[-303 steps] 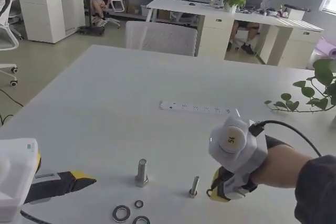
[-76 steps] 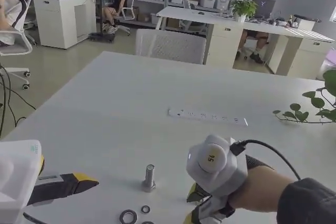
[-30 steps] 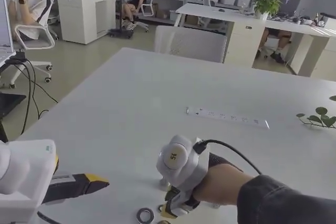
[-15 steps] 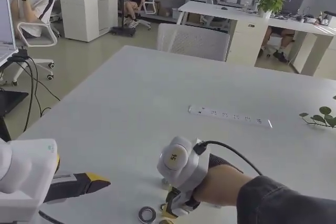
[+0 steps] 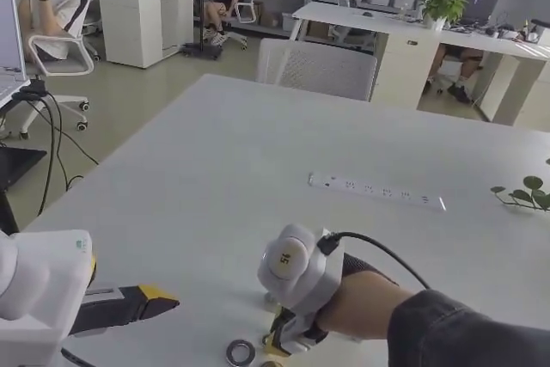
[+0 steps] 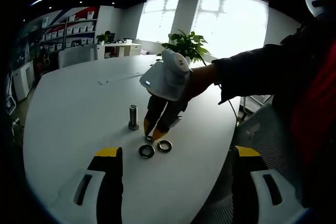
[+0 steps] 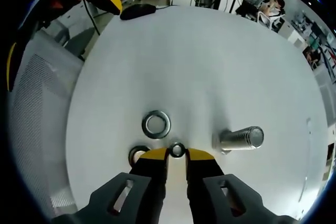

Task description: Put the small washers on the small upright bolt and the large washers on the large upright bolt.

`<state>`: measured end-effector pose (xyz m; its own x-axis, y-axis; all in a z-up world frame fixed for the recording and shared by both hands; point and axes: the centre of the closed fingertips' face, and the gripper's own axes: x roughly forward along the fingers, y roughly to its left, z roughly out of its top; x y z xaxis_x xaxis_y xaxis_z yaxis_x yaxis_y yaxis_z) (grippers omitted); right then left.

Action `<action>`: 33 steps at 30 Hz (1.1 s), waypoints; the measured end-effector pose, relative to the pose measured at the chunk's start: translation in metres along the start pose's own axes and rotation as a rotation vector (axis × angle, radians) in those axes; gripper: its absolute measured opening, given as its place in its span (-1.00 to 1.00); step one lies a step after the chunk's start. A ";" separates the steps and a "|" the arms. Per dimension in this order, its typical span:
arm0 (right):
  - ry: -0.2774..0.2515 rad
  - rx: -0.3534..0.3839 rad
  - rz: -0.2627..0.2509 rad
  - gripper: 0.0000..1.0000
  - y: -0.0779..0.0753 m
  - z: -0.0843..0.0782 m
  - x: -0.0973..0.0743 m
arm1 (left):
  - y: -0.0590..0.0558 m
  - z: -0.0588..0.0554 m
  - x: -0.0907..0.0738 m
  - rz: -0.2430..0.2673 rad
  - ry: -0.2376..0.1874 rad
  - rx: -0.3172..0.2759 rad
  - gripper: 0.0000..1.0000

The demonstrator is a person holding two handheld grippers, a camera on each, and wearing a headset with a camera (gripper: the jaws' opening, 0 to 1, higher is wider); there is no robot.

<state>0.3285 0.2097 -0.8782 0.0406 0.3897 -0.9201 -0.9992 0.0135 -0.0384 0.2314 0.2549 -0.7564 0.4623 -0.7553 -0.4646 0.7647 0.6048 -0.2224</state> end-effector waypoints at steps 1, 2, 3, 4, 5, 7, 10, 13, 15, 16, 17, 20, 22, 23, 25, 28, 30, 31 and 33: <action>0.000 0.000 -0.001 -0.72 0.000 0.000 0.000 | 0.000 0.000 0.000 -0.001 -0.002 0.000 0.71; 0.000 -0.001 -0.001 -0.72 0.000 0.000 0.000 | 0.000 0.000 0.000 -0.001 -0.002 0.000 0.71; 0.001 -0.005 -0.001 -0.72 0.000 0.000 0.000 | 0.000 0.000 0.001 -0.002 -0.001 -0.001 0.71; 0.001 -0.005 -0.001 -0.72 0.000 0.000 0.000 | 0.000 0.000 0.001 -0.002 -0.001 -0.001 0.71; 0.001 -0.008 -0.002 -0.72 0.000 0.000 0.000 | 0.000 0.000 0.001 -0.003 0.000 0.000 0.71; 0.000 -0.010 -0.001 -0.72 0.001 0.000 0.000 | -0.001 0.000 0.001 -0.004 0.001 -0.001 0.71; 0.001 -0.014 -0.002 -0.73 0.001 -0.001 -0.001 | -0.001 0.000 0.001 -0.005 0.001 0.000 0.71; 0.007 -0.018 -0.005 -0.73 0.001 -0.002 -0.002 | -0.001 0.000 0.001 -0.006 0.002 0.001 0.71; 0.008 -0.011 -0.008 -0.73 0.000 -0.006 -0.004 | -0.001 0.001 0.001 -0.007 0.000 0.002 0.71; 0.010 -0.009 -0.011 -0.73 -0.001 -0.007 -0.005 | -0.001 0.001 0.001 -0.008 0.000 0.002 0.71; 0.009 -0.005 -0.014 -0.73 -0.002 -0.009 -0.007 | 0.000 0.001 0.001 -0.007 0.001 0.002 0.70; 0.012 -0.001 -0.020 -0.74 -0.002 -0.011 -0.010 | -0.001 0.001 0.002 -0.010 0.003 0.004 0.70; 0.016 0.008 -0.023 -0.74 -0.002 -0.016 -0.010 | -0.001 0.002 0.003 -0.013 0.004 0.008 0.70; 0.021 0.010 -0.022 -0.74 -0.001 -0.019 -0.010 | -0.002 0.003 0.004 -0.017 0.003 0.010 0.70; 0.019 0.015 -0.021 -0.74 0.000 -0.019 -0.010 | -0.003 0.003 0.005 -0.020 0.003 0.014 0.70; 0.024 0.021 -0.021 -0.74 0.000 -0.021 -0.010 | -0.004 0.003 0.005 -0.023 0.004 0.015 0.70; 0.022 0.023 -0.022 -0.74 0.000 -0.022 -0.011 | -0.004 0.003 0.004 -0.023 0.003 0.016 0.70; 0.022 0.024 -0.022 -0.74 0.000 -0.022 -0.011 | -0.004 0.004 0.004 -0.023 0.002 0.016 0.70; 0.021 0.026 -0.016 -0.73 0.001 -0.023 -0.010 | -0.004 0.004 0.003 -0.021 0.002 0.015 0.70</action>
<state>0.3267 0.1846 -0.8778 0.0568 0.3699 -0.9273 -0.9981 0.0441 -0.0435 0.2318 0.2492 -0.7539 0.4451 -0.7676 -0.4613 0.7810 0.5847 -0.2194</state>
